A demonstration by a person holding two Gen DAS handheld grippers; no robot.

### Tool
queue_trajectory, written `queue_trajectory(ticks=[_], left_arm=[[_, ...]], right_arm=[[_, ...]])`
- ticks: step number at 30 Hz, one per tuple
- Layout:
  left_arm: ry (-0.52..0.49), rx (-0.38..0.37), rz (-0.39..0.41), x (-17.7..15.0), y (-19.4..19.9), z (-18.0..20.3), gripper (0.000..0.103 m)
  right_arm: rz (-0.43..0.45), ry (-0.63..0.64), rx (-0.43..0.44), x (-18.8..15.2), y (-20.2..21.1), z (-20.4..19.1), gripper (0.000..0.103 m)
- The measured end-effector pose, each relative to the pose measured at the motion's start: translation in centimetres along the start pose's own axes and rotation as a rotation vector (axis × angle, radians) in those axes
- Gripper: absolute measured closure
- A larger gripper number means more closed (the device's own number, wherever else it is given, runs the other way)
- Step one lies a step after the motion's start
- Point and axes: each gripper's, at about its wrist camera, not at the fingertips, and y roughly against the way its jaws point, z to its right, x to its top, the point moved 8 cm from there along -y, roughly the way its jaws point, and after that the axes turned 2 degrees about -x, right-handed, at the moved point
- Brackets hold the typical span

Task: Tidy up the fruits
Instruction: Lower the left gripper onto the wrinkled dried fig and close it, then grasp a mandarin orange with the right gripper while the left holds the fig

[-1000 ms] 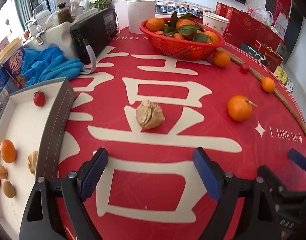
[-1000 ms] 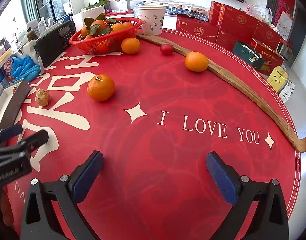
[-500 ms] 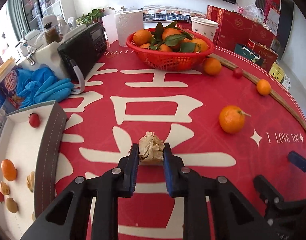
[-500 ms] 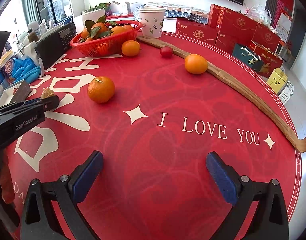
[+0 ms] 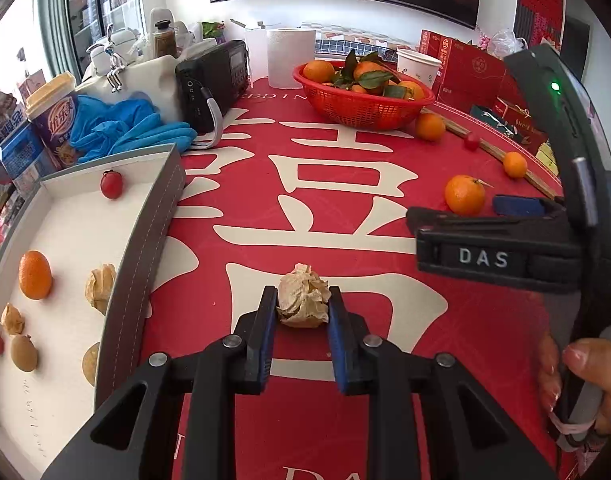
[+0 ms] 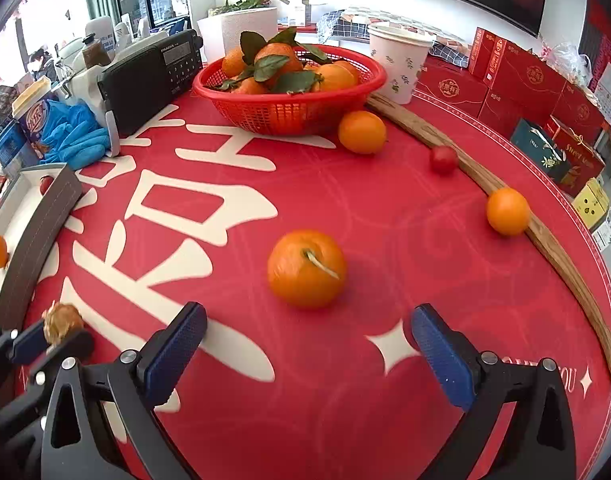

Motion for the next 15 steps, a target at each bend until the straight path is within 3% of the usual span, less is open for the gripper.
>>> queue_trajectory(ticks=[3,4,5,6,15], left_arm=[[-0.007,-0.003,0.007,0.0,0.0,0.0,0.076],[-0.007,-0.004,0.008,0.0,0.0,0.0,0.075],[-0.006,-0.006,0.008,0.0,0.0,-0.1,0.075],[-0.004,-0.009,0.009,0.0,0.0,-0.1,0.076],[0.015,-0.022,0.041,-0.4,1.1,-0.6,0.077]], right_arm=[[0.026,-0.002,-0.005,0.6,-0.1,-0.4,0.008],[0.040,0.002,-0.002,0.8,0.2,-0.6,0.030],[0.055,0.005,-0.006,0.9,0.6,-0.7,0.063],[0.059,-0.002,0.010,0.9,0.8,-0.7,0.067],[0.071,-0.120,0.154,-2.0,3.3,1.4,0.067]])
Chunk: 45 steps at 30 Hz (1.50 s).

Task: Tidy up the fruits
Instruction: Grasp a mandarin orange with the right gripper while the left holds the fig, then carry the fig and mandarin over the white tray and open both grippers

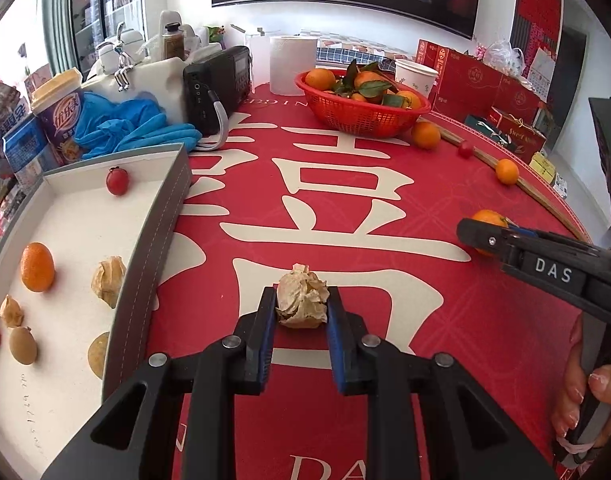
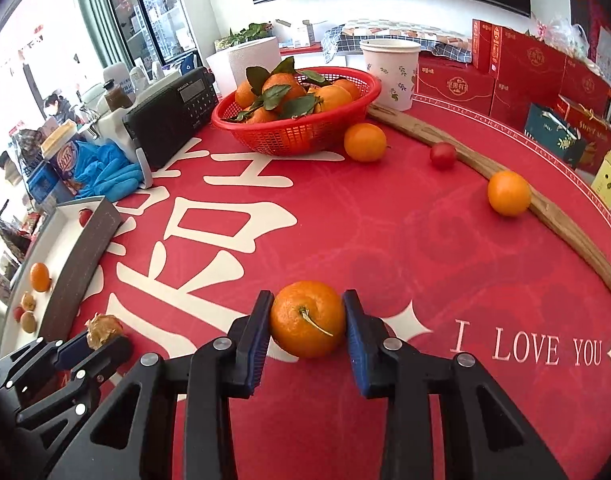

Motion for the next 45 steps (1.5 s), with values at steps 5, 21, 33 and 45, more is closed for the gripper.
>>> queue_trajectory(ticks=[5,21,33,45], left_arm=[[-0.014,0.044,0.065,0.6,1.1,-0.1,0.077],[0.000,0.056,0.085,1.0,1.6,-0.5,0.077],[0.031,0.073,0.147,1.7,3.5,-1.8,0.077],[0.143,0.129,0.217,2.3,6.3,-6.8,0.077]], right_arm=[[0.023,-0.006,0.004,-0.3,1.0,0.2,0.067],[0.027,0.035,0.063,-0.2,1.1,-2.9,0.067],[0.028,0.040,0.098,0.1,0.9,-4.4,0.067],[0.040,0.040,0.169,0.8,1.3,-7.3,0.067]])
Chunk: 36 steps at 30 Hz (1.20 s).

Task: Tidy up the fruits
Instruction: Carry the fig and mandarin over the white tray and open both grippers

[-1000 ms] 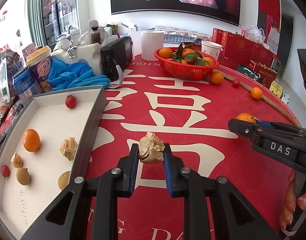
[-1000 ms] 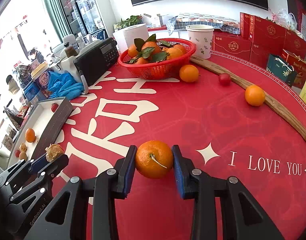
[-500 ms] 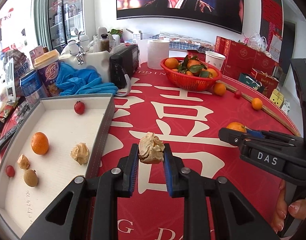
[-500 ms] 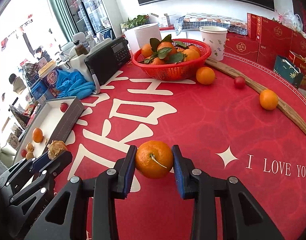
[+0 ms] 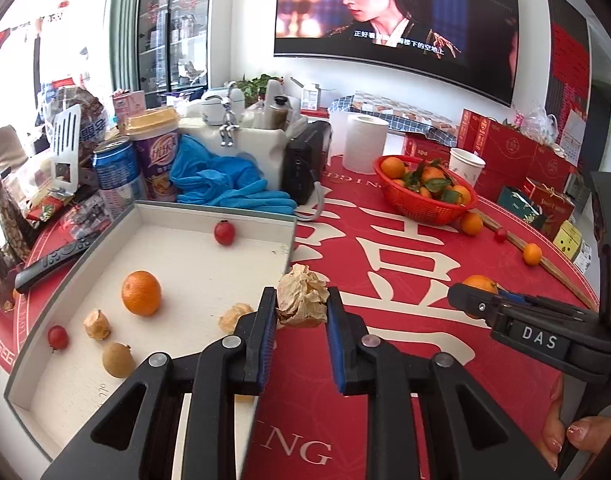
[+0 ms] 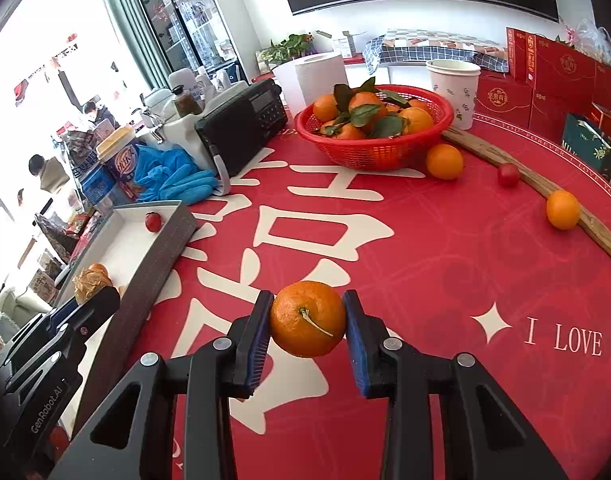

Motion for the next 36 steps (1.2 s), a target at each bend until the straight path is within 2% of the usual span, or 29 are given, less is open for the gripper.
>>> queue_trajectory(ticks=[10,22,36], left_arm=[[0.091,0.089,0.017,0.3,0.5,-5.3,0.077],[0.183,0.118,-0.021,-0.9,0.6,-9.8,0.077],[0.261,0.130,-0.046,-1.8,0.8,-13.2,0.077]], right_arm=[[0.018,0.100,0.078,0.2,-0.3,-6.8,0.067],[-0.027,0.124,0.153,0.9,-2.4,-12.9,0.067],[-0.085,0.216,0.148,0.4,-4.9,-18.2,0.067]])
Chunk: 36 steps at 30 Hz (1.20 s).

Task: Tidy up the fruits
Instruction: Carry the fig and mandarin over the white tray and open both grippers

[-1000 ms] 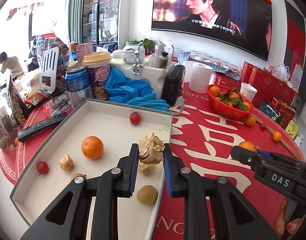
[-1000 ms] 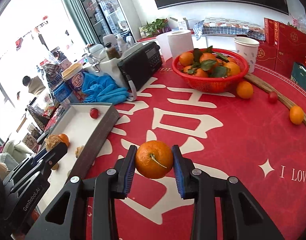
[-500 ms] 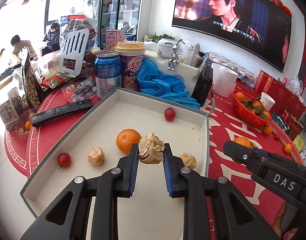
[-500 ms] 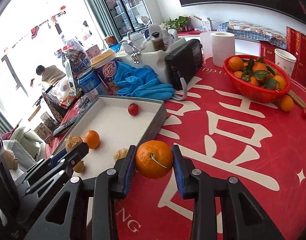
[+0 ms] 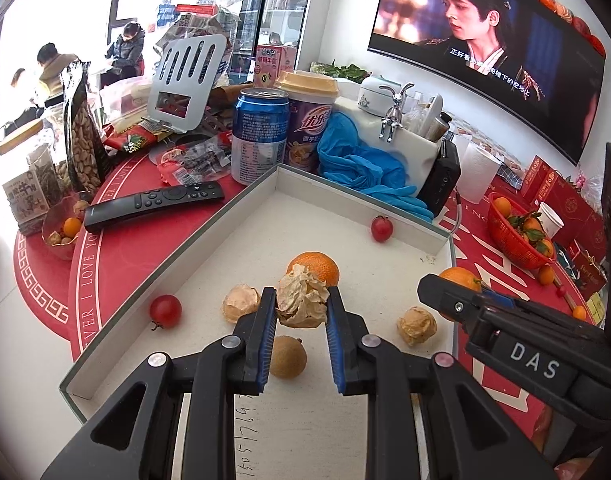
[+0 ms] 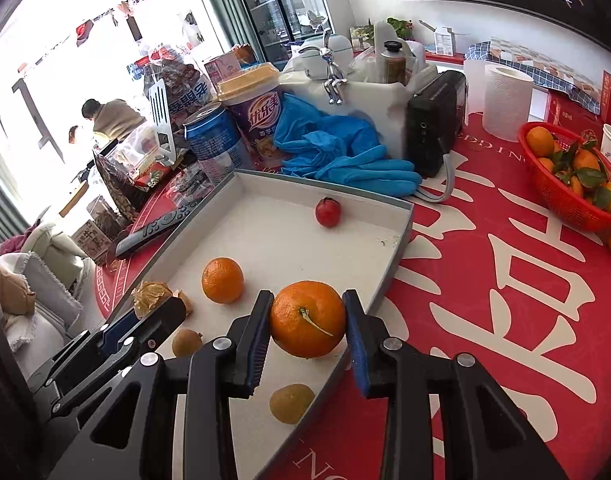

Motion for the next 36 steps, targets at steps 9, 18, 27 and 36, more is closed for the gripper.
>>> queue_trajectory(ticks=[9,18,27,36], left_arm=[[0.025,-0.010,-0.030,-0.4,-0.4,-0.7,0.077],[0.029,-0.005,-0.044,-0.5,-0.9,-0.9,0.076],[0.067,0.054,-0.019,-0.4,-0.4,-1.8,0.020],[0.033,0.070,0.025,0.0,0.2,-1.2,0.015]], right_arm=[[-0.035,0.007,0.002,0.0,-1.4,-1.0,0.067],[-0.057,0.000,0.009,0.1,-2.3,-1.2,0.067],[-0.084,-0.029,0.048,0.1,-3.0,-1.3,0.049],[-0.013,-0.042,0.095,1.5,-1.0,-1.7,0.000]])
